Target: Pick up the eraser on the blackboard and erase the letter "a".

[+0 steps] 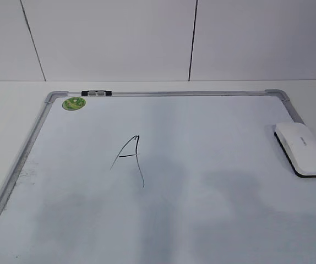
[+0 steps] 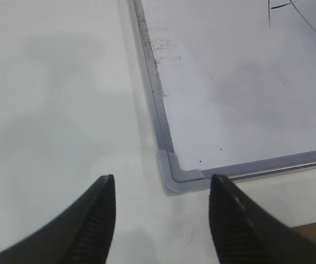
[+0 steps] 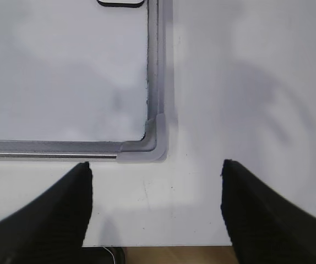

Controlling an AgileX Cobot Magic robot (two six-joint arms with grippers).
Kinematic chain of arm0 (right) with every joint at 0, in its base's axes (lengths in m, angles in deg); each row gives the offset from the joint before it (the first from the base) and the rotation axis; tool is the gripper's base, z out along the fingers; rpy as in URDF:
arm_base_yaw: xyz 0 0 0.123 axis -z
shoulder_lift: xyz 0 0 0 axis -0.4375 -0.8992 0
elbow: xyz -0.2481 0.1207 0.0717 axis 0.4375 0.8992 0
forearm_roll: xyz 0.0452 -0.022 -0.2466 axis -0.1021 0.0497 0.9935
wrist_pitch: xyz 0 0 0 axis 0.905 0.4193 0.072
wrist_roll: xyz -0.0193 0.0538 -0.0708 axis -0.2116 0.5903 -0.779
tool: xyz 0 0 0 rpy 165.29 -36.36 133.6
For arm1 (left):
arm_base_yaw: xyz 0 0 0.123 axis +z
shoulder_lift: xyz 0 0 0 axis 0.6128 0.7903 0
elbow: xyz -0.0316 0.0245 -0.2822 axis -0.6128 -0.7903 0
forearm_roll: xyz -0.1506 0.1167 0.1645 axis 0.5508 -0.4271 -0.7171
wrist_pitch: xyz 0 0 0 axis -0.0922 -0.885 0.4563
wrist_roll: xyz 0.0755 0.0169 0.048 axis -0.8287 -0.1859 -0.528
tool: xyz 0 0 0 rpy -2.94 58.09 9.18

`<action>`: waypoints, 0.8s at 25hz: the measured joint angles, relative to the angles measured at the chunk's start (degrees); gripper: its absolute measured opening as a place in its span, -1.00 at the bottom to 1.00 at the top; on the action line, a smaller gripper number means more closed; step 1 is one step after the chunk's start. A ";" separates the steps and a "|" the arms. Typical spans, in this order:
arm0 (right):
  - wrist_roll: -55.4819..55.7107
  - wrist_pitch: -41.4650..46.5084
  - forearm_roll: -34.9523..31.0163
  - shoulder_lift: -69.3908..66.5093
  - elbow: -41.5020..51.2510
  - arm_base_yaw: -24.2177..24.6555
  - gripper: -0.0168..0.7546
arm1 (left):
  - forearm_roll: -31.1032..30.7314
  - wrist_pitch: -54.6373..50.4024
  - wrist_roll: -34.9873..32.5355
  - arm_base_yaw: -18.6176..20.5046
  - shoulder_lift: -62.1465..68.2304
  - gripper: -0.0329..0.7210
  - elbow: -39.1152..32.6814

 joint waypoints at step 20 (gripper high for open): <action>0.00 0.13 0.08 19.99 0.00 0.00 0.54 | 0.00 -0.22 0.00 0.00 -16.95 0.18 0.00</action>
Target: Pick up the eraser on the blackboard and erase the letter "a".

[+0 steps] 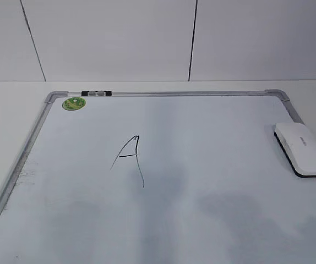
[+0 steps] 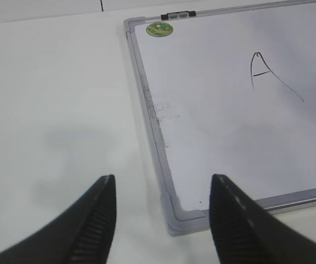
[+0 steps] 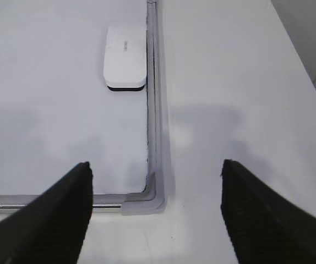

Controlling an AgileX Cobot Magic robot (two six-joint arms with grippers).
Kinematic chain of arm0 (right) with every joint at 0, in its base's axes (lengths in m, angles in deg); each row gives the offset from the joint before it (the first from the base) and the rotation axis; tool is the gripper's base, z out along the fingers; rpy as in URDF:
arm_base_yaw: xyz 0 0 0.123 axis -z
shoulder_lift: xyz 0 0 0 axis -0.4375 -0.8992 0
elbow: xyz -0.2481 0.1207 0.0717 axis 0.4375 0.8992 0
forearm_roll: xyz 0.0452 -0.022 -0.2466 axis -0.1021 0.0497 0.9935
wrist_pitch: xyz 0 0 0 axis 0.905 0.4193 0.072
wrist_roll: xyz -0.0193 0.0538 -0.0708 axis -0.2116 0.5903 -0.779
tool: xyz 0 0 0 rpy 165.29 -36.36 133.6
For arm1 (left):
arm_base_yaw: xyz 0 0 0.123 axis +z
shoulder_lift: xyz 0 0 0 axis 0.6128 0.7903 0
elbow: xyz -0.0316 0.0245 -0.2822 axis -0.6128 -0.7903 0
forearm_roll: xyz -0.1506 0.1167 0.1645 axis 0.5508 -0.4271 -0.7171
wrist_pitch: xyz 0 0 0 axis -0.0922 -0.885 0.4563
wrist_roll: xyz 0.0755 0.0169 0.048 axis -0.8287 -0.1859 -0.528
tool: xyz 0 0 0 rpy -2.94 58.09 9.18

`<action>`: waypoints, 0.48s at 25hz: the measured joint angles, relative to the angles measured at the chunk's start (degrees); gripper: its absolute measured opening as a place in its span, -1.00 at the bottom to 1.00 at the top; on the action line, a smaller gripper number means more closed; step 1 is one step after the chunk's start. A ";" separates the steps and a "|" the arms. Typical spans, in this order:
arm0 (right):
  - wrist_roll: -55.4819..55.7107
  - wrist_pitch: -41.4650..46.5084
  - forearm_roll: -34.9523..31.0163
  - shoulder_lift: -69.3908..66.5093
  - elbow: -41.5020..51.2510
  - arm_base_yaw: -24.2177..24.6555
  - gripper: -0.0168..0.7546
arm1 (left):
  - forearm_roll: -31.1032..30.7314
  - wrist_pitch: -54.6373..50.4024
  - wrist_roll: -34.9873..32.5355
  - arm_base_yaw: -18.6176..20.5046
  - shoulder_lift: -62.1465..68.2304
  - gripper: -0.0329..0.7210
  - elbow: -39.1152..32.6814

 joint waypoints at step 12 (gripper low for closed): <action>0.00 0.12 0.40 0.57 0.03 0.00 0.54 | 0.13 -0.26 0.00 0.00 -0.17 0.18 0.00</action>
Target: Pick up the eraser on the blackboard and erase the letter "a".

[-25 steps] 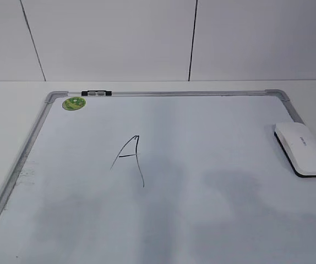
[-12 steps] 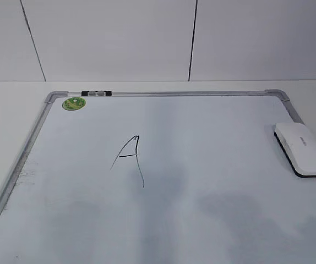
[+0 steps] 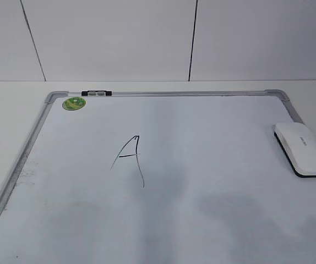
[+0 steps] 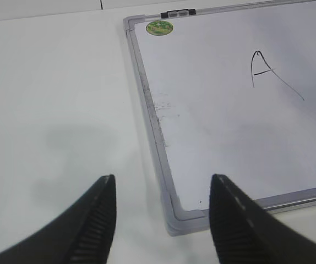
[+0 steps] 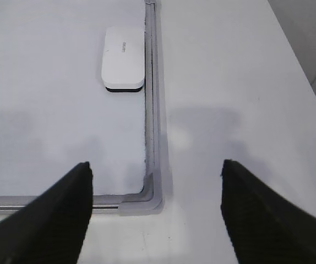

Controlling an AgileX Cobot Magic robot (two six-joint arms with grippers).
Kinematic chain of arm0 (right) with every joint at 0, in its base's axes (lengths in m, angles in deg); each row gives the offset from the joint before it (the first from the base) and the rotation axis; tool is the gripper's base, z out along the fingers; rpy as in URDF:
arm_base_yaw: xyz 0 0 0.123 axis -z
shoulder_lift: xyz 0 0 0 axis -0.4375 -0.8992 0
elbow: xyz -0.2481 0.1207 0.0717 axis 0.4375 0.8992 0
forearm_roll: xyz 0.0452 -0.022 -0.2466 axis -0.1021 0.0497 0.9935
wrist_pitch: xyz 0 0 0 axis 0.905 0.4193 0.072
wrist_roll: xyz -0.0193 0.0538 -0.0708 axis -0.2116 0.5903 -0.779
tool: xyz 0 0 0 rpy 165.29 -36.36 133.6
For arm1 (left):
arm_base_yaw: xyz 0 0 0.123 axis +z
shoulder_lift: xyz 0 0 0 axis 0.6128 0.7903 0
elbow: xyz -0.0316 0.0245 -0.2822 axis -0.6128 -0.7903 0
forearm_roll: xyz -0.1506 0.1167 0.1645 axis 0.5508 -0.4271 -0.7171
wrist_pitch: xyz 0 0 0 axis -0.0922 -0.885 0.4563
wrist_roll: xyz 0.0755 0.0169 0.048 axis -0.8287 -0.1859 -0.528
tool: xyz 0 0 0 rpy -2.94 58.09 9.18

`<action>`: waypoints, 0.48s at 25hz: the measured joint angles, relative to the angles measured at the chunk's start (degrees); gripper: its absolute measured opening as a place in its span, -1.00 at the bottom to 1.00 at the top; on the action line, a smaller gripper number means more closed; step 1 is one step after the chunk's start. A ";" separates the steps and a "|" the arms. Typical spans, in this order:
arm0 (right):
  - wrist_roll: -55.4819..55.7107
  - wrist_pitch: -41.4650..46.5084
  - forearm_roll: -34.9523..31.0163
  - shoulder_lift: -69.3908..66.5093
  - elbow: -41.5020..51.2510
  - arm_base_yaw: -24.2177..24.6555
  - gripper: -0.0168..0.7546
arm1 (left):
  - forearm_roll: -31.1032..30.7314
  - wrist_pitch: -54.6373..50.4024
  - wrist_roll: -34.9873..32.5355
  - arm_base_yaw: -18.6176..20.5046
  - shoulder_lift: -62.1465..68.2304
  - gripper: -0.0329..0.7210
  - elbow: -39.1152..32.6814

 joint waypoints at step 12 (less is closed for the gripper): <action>0.00 0.00 0.00 0.00 0.00 0.00 0.54 | 0.00 0.00 0.00 0.00 0.00 0.18 0.00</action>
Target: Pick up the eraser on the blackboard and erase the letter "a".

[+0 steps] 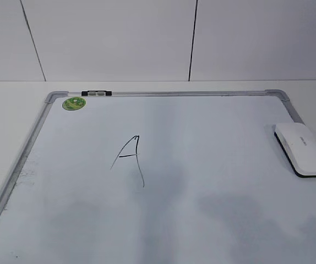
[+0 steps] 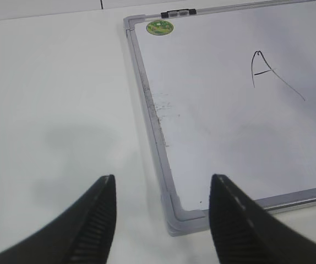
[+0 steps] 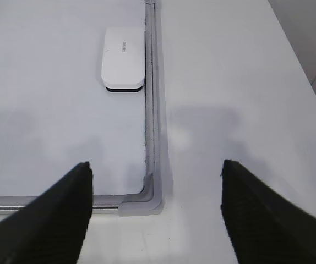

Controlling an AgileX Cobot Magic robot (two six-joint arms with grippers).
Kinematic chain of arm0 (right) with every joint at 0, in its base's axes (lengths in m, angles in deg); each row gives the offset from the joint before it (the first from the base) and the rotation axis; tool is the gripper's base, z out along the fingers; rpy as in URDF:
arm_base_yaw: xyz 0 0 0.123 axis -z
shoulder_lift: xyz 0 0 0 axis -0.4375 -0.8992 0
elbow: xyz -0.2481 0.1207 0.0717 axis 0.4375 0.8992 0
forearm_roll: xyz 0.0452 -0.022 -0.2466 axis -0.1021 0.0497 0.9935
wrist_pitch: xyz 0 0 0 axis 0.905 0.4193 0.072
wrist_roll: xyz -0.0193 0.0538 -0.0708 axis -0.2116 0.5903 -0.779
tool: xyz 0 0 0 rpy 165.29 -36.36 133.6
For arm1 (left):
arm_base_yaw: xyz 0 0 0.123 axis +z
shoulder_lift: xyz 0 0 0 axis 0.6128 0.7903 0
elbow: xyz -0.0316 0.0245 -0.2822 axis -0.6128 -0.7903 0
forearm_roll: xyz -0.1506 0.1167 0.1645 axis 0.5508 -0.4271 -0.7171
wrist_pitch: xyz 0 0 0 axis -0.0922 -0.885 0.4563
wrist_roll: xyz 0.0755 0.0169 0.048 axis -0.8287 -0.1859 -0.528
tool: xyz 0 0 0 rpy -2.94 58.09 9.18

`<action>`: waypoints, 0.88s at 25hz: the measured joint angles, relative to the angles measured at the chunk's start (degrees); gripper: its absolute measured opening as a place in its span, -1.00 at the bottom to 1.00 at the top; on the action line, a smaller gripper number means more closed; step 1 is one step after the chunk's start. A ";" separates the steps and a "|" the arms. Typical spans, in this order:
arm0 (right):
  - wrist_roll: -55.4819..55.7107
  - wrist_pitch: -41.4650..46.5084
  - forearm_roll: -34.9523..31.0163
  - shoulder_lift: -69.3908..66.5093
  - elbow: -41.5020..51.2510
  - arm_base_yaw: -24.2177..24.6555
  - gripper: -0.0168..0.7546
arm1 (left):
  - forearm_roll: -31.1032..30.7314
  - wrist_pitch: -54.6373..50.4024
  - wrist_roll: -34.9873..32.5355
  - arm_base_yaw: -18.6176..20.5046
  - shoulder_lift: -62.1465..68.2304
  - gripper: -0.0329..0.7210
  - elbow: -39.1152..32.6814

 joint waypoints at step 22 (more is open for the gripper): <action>-0.44 0.00 -3.23 0.00 0.00 0.00 0.54 | -0.38 0.12 0.04 0.00 0.00 0.18 0.00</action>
